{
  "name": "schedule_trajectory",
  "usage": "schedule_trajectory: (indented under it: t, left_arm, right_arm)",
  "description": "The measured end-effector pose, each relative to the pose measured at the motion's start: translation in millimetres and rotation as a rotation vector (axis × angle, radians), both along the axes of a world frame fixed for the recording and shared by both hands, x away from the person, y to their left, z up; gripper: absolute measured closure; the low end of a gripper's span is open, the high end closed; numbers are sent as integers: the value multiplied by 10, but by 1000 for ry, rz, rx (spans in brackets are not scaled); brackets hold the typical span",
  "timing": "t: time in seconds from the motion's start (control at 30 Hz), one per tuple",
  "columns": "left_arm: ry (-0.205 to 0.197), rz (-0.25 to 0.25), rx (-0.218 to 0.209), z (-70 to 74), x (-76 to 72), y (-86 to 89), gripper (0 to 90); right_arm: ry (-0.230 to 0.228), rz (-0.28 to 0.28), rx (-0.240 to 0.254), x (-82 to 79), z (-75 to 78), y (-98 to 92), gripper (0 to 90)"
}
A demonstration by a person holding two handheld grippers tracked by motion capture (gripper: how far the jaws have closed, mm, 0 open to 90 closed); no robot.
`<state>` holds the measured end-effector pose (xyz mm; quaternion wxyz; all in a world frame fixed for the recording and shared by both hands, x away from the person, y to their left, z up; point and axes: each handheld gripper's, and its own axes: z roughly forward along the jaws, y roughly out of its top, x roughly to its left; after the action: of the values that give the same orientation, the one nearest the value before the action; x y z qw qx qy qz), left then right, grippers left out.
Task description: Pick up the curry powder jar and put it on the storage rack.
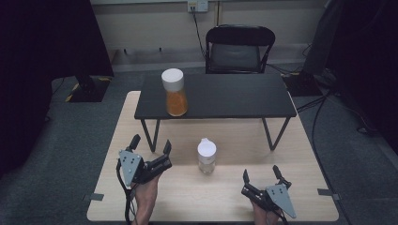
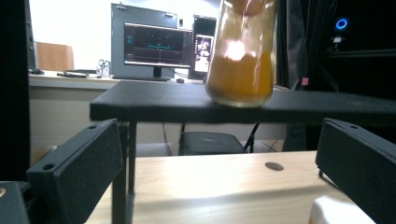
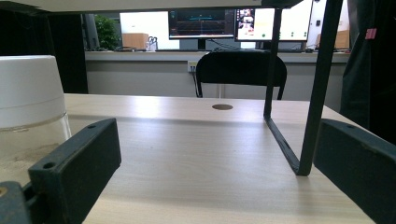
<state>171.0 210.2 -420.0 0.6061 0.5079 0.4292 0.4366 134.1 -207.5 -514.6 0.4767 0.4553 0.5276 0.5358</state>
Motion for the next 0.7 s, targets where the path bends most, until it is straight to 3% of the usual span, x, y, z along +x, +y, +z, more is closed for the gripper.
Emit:
schedule_trajectory:
  t: [0.3,0.43,0.7]
  left_arm:
    - [15,26,16,-269,-94,27,0]
    - [40,36,12,-375,-119,43,0]
    - [34,56,35,-604,-171,6,0]
  right_arm:
    - [0,-1,0,0,0,1,0]
    - [0,0,0,0,0,2,0]
    - [0,-1,0,0,0,3,0]
